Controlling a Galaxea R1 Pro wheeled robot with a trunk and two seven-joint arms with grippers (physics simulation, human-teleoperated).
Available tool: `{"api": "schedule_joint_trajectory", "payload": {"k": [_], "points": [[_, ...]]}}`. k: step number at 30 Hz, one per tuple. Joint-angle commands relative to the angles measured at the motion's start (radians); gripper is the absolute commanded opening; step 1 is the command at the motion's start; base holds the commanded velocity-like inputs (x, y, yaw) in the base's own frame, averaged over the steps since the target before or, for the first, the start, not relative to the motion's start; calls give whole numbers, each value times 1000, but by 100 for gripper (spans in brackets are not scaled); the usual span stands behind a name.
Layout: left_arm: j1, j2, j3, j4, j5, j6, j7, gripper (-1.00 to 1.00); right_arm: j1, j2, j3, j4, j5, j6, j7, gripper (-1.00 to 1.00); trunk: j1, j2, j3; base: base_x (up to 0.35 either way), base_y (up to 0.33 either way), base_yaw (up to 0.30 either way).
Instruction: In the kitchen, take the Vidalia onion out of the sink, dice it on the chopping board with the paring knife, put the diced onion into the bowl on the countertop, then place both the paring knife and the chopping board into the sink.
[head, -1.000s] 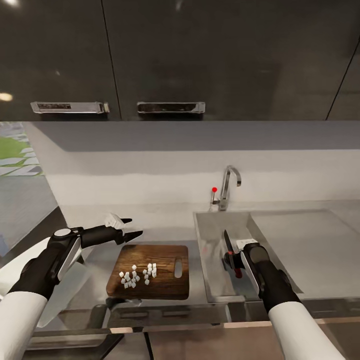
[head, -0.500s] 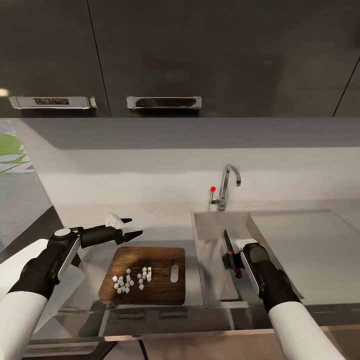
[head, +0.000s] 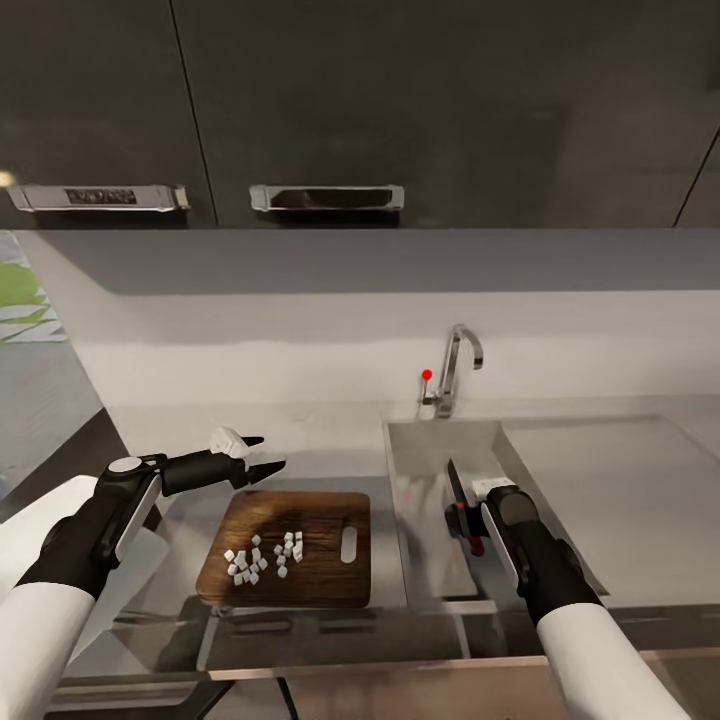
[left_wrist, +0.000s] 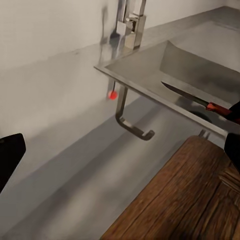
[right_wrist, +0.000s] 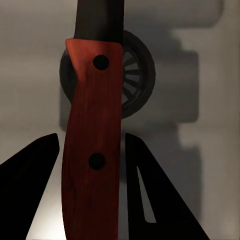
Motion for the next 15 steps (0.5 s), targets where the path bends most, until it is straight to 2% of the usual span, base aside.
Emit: {"api": "schedule_joint_trajectory", "payload": {"k": [1,15], "points": [[-1,1,-3,0,10,10,0,100,-1,0,1,-1,4,5,0,-100,0,-1,-3,0,0,0],[-1,1,-3,0,10,10,1,100,-1,0,1,-1,4,5,0,-100,0,-1,-22,0,0,0]]}}
